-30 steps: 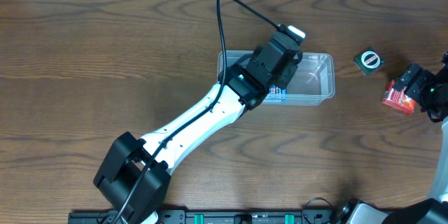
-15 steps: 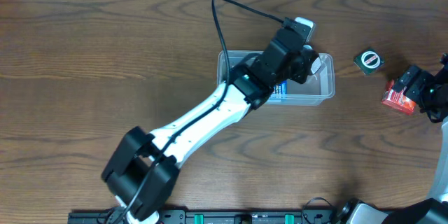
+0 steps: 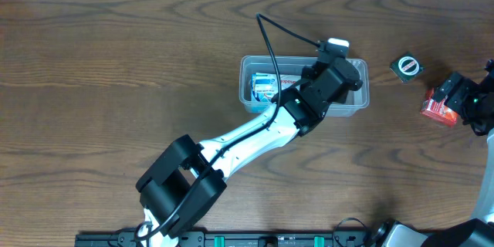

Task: Pack container
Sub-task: 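Lower the bottle upright into the container's right end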

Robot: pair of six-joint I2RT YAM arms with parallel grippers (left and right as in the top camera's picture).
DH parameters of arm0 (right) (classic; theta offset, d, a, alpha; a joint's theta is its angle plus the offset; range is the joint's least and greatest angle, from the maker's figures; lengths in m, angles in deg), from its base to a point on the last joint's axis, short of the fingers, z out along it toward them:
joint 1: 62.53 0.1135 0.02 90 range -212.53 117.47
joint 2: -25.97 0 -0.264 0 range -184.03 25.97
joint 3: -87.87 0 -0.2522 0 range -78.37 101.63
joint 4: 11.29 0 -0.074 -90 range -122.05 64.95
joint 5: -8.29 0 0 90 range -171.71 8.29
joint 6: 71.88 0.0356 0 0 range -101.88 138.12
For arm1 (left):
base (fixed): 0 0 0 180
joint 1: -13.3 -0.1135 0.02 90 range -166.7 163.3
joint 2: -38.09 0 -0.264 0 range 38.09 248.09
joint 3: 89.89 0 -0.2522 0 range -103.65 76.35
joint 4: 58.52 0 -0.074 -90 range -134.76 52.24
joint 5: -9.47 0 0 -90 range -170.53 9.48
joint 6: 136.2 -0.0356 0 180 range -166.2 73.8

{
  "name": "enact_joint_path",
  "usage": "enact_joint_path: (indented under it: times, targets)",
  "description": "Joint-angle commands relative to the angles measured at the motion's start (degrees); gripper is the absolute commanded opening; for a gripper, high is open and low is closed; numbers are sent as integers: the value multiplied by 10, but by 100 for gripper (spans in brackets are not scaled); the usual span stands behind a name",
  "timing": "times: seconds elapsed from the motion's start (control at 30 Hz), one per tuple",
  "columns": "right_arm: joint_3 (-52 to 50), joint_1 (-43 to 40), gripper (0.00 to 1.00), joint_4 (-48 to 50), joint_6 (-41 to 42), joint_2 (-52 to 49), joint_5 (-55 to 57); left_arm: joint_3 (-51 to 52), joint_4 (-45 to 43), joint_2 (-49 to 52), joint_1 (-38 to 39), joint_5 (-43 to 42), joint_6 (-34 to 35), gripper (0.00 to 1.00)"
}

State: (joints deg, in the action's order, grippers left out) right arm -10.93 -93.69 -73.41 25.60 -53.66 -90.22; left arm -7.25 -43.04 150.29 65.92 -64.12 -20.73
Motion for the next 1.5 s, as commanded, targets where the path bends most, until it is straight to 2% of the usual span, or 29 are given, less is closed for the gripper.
enact_joint_path:
  times: [0.0,0.33,1.47]
  targets:
    - [3,8,99,0,8,0,-9,-15,-3,-3,-3,53,30,6]
    - [3,8,99,-2,8,0,-25,-15,-3,34,-3,53,79,6]
    - [3,8,99,-1,8,0,-36,-15,42,37,-6,141,63,7]
